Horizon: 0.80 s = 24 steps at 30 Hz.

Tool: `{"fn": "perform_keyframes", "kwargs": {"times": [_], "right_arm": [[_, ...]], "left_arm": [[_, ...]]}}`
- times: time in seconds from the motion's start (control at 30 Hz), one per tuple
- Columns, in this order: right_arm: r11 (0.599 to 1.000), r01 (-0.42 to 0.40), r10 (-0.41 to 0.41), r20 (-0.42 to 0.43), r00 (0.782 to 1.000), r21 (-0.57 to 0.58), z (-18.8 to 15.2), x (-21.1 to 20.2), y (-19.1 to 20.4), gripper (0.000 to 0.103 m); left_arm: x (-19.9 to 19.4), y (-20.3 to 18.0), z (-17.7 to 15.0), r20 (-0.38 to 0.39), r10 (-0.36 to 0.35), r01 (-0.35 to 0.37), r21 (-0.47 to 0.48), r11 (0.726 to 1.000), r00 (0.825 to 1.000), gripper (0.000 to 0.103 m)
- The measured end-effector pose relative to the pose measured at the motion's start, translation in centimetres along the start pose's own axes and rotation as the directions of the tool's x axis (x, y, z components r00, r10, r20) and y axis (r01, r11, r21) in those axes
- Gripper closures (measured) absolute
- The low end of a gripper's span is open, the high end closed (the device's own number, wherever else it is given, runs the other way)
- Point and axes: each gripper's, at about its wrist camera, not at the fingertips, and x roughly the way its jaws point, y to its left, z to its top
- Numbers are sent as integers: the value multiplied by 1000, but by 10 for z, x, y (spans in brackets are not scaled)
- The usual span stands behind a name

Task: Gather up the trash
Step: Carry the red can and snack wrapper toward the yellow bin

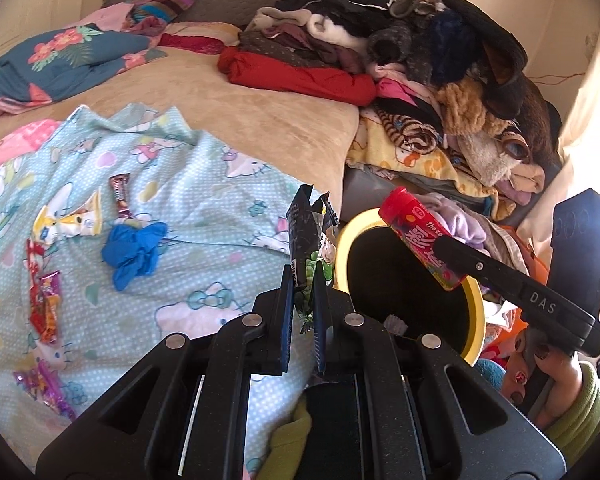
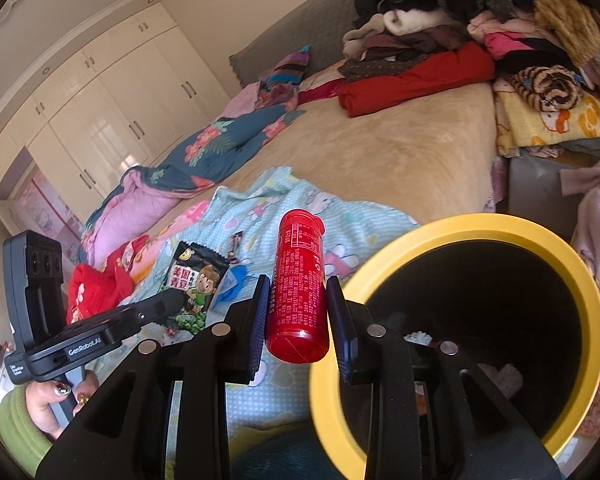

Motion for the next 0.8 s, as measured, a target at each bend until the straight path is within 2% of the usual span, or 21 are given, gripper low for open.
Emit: {"fn": "perform_keyframes", "kwargs": {"times": [0.4,0.8], "right_arm": [[996,55,-59,49,997,75,0,-25,-42,75],[977,134,-148,73,986,163,-6,-46,-89,75]], "left_arm": [[15,-42,-1,-26,-42,44,77,996,999,98],[43,-91,-19,-98,-105,120,158,980,990,98]]}}
